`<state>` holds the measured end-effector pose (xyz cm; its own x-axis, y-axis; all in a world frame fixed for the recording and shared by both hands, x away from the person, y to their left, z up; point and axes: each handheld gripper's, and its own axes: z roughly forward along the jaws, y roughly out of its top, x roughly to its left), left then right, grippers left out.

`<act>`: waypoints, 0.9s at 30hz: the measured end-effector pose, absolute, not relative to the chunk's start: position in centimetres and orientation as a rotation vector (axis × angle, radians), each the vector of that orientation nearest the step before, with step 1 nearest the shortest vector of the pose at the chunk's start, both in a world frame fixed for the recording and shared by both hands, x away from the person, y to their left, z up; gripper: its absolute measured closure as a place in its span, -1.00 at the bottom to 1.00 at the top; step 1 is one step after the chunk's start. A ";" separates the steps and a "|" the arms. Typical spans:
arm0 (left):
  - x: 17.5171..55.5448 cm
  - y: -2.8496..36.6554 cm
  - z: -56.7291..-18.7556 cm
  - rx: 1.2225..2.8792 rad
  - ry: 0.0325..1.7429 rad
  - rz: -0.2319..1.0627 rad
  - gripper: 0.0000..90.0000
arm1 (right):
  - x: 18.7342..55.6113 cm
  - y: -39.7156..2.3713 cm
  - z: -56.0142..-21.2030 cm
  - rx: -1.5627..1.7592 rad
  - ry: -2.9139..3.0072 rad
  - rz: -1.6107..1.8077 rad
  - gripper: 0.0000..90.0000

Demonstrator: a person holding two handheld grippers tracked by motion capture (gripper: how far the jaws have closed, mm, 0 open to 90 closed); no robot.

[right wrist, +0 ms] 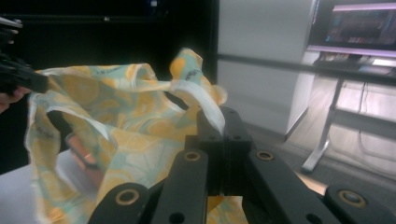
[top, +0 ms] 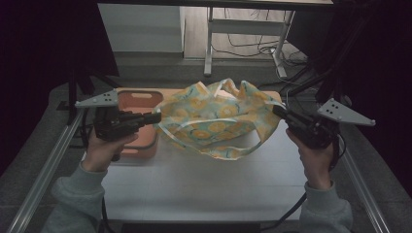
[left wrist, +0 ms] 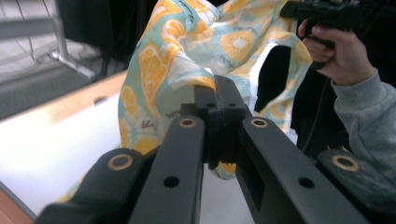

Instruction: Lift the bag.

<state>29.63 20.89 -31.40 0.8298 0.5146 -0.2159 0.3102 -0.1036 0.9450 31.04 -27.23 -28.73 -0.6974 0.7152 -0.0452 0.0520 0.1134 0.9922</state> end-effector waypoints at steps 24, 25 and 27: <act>38.0 18.4 -40.4 1.904 0.953 0.149 0.97 | 41.0 -25.4 -37.2 1.049 2.070 1.382 0.98; 38.1 18.4 -40.9 1.916 0.962 0.148 0.97 | 41.2 -25.4 -37.9 1.064 2.083 1.372 0.98; 38.3 18.3 -41.5 1.922 0.971 0.132 0.97 | 41.6 -25.3 -39.3 1.090 2.109 1.351 0.98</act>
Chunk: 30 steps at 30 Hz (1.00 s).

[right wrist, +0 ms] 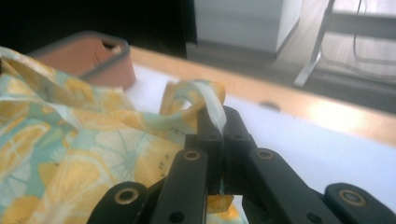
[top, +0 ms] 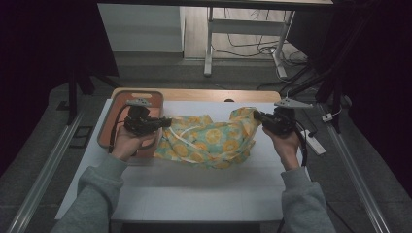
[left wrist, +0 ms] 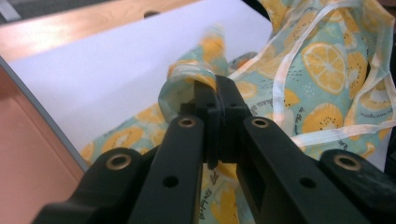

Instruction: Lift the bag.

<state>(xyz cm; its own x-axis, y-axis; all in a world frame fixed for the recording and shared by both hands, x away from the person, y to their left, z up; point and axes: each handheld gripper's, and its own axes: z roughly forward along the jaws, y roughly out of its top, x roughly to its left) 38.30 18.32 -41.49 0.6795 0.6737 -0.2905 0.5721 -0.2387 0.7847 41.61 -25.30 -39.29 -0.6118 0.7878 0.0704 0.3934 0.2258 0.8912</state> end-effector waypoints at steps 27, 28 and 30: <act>32.8 22.1 -41.0 1.899 0.937 0.276 -0.55 | 37.5 -26.5 -40.8 0.982 2.165 1.412 -0.16; 32.6 22.2 -41.2 1.904 0.938 0.271 -0.54 | 37.4 -26.6 -41.2 0.981 2.168 1.408 -0.16; 32.2 22.5 -41.7 1.916 0.946 0.273 -0.53 | 37.2 -26.9 -41.8 0.986 2.175 1.407 -0.17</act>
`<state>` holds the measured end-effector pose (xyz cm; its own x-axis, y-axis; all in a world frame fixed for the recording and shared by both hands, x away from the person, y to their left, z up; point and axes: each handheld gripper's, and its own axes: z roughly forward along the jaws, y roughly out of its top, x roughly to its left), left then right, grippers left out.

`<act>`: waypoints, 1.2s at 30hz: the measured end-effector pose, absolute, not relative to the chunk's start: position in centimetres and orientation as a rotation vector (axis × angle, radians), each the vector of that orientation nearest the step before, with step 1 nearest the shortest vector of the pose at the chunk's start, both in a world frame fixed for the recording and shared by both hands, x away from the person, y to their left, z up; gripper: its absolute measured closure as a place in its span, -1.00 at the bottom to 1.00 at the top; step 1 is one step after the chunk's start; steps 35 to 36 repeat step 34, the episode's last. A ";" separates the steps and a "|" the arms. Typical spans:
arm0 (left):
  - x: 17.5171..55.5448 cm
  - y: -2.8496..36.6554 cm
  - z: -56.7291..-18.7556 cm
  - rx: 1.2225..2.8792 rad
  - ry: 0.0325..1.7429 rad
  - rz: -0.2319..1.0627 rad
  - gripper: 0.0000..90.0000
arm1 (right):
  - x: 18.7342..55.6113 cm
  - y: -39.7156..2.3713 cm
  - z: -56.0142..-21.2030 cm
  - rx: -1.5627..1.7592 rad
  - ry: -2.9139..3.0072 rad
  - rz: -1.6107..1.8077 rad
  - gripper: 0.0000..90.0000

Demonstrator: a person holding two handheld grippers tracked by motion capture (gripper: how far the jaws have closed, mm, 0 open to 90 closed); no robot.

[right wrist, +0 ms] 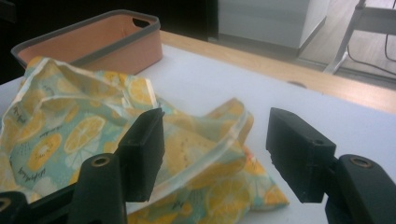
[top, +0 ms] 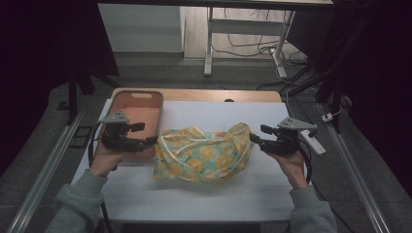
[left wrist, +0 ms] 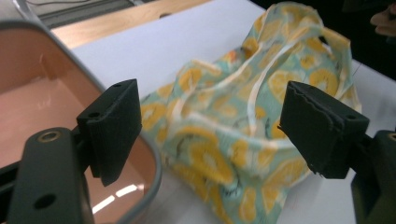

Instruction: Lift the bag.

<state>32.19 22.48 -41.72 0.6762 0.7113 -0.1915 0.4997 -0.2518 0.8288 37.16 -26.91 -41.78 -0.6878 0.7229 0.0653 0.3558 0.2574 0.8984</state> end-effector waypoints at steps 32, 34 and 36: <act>27.4 24.5 -46.5 1.981 1.019 0.298 -0.47 | 34.3 -28.6 -46.7 0.912 2.243 1.295 -0.16; 27.4 24.5 -46.5 1.980 1.022 0.300 -0.47 | 34.2 -28.6 -46.6 0.911 2.244 1.296 -0.16; 27.4 24.5 -46.5 1.980 1.022 0.300 -0.47 | 34.2 -28.6 -46.6 0.911 2.244 1.296 -0.16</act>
